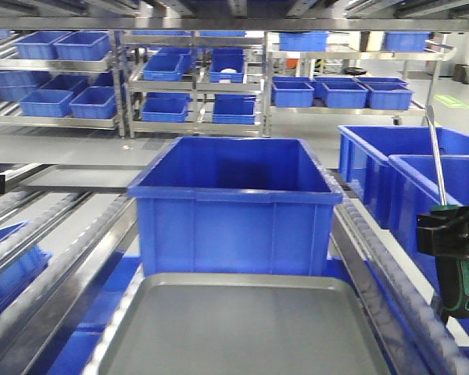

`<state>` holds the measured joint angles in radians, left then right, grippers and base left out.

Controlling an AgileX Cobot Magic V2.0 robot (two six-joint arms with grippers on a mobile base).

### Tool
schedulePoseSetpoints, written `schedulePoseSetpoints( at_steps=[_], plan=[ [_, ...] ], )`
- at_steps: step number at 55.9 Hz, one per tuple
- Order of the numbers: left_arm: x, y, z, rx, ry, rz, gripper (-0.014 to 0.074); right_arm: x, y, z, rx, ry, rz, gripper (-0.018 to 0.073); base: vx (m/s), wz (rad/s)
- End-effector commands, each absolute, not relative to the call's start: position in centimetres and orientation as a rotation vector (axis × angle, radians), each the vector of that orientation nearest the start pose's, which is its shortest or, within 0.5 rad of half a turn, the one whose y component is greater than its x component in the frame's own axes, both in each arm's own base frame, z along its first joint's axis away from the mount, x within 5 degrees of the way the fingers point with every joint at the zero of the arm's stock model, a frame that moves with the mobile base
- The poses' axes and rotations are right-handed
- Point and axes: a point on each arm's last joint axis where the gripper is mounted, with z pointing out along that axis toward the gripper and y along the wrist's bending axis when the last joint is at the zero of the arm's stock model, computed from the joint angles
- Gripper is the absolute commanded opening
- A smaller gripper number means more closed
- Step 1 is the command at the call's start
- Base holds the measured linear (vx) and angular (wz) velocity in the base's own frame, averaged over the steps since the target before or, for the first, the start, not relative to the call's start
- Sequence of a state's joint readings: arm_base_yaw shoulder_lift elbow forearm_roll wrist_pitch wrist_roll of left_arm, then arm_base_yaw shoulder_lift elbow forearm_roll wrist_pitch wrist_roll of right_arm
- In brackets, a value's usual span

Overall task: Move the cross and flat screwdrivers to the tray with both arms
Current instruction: 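Carry both screwdrivers while driving to the roller shelf with the grey tray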

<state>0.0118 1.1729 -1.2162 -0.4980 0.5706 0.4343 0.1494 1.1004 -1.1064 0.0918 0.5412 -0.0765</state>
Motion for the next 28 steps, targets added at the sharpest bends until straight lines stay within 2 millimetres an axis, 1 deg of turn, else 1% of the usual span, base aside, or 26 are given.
schedulePoseSetpoints(
  at_steps=[1,28],
  plan=[
    [24.81,-1.98,44.45,0.124,1.808,-0.244,0.0,22.96,3.79,42.14,-0.167,1.869,0.137,-0.0008,0.21,-0.15],
    [24.81,-1.98,44.45,0.124,1.808,-0.244,0.0,22.96,3.79,42.14,-0.167,1.869,0.137,-0.0008,0.17,-0.08]
  ],
)
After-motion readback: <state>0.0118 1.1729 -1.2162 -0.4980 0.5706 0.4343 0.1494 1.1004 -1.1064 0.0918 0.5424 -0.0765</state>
